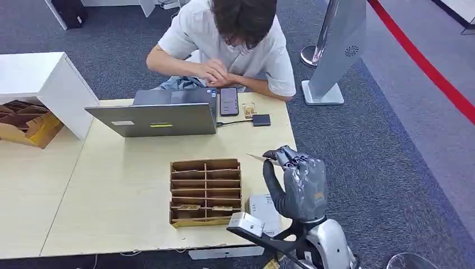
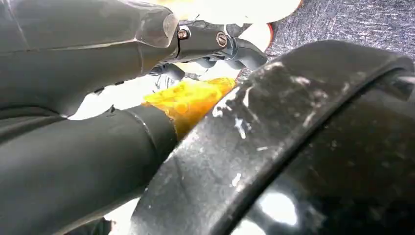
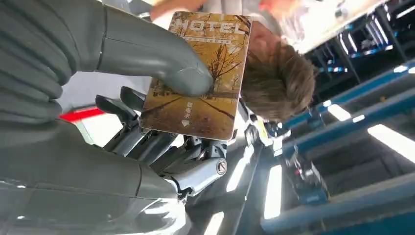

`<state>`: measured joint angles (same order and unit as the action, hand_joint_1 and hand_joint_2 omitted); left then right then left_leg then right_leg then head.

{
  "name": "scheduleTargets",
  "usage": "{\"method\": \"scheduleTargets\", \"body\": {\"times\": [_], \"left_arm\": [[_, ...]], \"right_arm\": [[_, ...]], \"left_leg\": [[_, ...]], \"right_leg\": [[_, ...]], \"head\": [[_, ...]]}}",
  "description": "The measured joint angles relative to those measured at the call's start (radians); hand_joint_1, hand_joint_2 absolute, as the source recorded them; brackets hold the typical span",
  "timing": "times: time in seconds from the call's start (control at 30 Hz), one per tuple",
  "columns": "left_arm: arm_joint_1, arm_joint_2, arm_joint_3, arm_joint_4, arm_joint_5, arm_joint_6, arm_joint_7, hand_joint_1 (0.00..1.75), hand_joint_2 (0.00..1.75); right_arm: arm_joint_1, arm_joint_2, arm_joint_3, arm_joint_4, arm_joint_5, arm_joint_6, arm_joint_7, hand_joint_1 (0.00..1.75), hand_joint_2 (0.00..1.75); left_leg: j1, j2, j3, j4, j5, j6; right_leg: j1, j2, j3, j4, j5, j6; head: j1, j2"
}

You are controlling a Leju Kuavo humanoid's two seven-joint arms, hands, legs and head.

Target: Pass the card to the sensor for recognition and then transmit it.

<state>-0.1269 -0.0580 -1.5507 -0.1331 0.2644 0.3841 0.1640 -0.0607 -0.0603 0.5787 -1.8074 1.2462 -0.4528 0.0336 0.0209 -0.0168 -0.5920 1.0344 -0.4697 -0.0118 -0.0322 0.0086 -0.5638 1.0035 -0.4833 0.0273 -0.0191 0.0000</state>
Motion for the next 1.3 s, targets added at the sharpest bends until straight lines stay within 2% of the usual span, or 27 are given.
{"method": "scheduleTargets", "body": {"times": [0.23,0.37,0.47,0.67,0.83,1.13,1.3], "left_arm": [[0.000,0.001,0.000,0.000,0.002,0.000,-0.002,0.00,0.00],[0.000,0.001,0.000,0.000,0.002,0.000,-0.002,0.00,0.00],[0.000,0.001,0.000,0.000,0.002,0.000,-0.002,0.00,0.00],[0.000,0.001,0.000,0.000,0.004,0.000,-0.002,0.00,0.00],[0.000,0.002,0.000,0.000,0.005,0.001,-0.002,0.00,0.00],[0.001,0.005,0.000,0.000,0.002,0.000,-0.013,0.00,0.00],[0.001,0.015,0.000,0.000,0.002,-0.008,-0.032,0.00,0.00]], "right_arm": [[0.013,-0.001,0.000,-0.012,-0.067,0.056,-0.005,1.75,1.75],[0.018,-0.003,0.000,-0.017,-0.078,0.059,-0.006,1.75,1.75],[0.027,-0.005,-0.002,-0.024,-0.150,0.097,-0.019,1.75,1.75],[0.063,-0.008,-0.024,-0.038,-0.392,0.213,-0.066,1.75,1.75],[0.099,-0.010,-0.059,-0.040,-0.569,0.305,-0.068,1.75,1.75],[0.140,-0.011,-0.103,-0.038,-0.720,0.375,-0.063,1.75,1.75],[0.147,-0.011,-0.113,-0.029,-0.735,0.379,-0.062,1.75,1.75]], "left_leg": [[0.000,0.000,0.000,0.000,0.000,0.000],[0.000,0.000,0.000,0.000,0.000,0.000],[0.000,0.000,0.000,0.000,0.000,0.000],[0.000,0.000,0.000,0.000,0.000,0.000],[0.000,0.000,0.000,0.000,0.000,0.000],[0.000,0.000,0.000,0.000,0.000,0.000],[0.000,0.000,0.000,0.000,0.000,0.000]], "right_leg": [[0.000,0.000,0.000,0.000,0.000,0.000],[0.000,0.000,0.000,0.000,0.000,0.000],[0.000,0.000,0.000,0.000,0.000,0.000],[0.000,0.000,0.000,0.000,0.000,0.000],[0.000,0.000,0.000,0.000,0.000,0.000],[0.000,0.000,0.000,0.000,0.000,0.000],[0.000,0.000,0.000,0.000,0.000,0.000]], "head": [[0.000,0.000],[0.000,0.000],[0.000,0.000],[0.000,0.000],[0.000,0.000],[0.000,0.000],[0.000,0.000]]}}
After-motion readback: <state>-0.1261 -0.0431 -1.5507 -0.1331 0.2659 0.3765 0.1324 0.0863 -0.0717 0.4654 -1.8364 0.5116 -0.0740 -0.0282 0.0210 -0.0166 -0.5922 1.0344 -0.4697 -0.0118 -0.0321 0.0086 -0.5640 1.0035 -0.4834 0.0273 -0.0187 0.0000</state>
